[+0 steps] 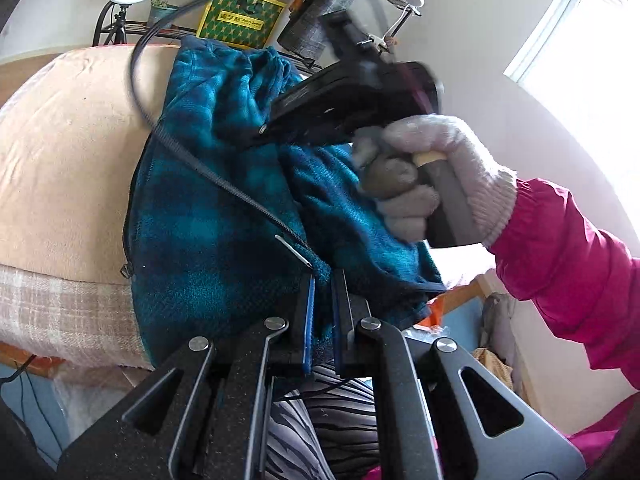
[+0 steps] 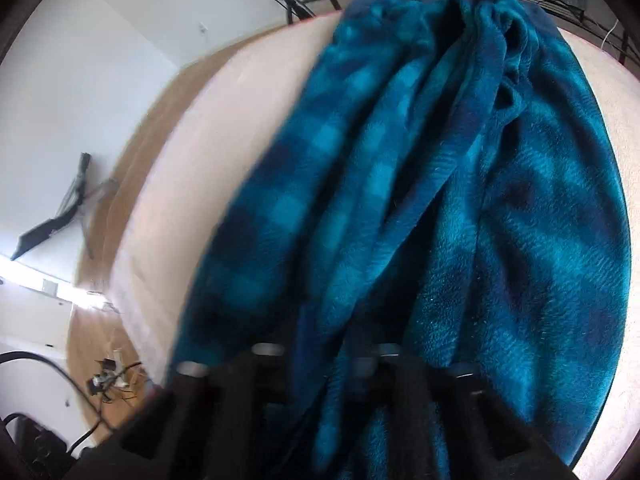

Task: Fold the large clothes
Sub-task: 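Lower both tools to the hem end of the plaid strip and grasp it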

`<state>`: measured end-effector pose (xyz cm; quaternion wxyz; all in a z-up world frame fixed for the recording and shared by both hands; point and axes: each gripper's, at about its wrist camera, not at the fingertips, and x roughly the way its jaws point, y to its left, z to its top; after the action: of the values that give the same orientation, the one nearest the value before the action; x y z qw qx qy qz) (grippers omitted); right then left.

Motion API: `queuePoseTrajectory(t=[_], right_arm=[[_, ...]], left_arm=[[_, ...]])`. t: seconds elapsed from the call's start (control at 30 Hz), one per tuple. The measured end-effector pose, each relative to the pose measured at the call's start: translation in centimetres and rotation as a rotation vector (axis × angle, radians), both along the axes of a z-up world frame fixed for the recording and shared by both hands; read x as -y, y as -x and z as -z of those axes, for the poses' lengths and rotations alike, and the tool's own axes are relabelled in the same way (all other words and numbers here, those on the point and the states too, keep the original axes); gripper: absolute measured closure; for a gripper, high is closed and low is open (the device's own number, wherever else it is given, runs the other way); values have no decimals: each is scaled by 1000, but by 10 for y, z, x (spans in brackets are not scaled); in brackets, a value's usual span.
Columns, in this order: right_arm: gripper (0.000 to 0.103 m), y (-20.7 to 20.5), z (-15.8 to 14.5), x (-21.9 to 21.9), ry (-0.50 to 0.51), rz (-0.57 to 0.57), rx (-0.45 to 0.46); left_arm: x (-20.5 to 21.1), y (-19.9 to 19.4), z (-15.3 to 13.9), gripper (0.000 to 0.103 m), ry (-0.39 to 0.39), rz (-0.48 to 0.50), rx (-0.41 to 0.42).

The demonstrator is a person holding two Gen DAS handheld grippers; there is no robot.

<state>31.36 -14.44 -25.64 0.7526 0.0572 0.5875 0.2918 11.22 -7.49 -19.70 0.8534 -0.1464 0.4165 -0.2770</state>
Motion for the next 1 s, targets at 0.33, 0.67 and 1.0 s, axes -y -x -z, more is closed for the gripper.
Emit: queuePoseTrajectory(t=[0.33,0.67,1.0], right_arm=[[80,13,7,22,30,23,47],[65,121,-131,123,-197,131,314],[56,252,-257,232,-65,297,655]], left_arm=[[38,-6,37,97,-139,78,-54],[-40,57,-45,67,-118,11,80],[-157,72,-147,67,-69,-237,143]])
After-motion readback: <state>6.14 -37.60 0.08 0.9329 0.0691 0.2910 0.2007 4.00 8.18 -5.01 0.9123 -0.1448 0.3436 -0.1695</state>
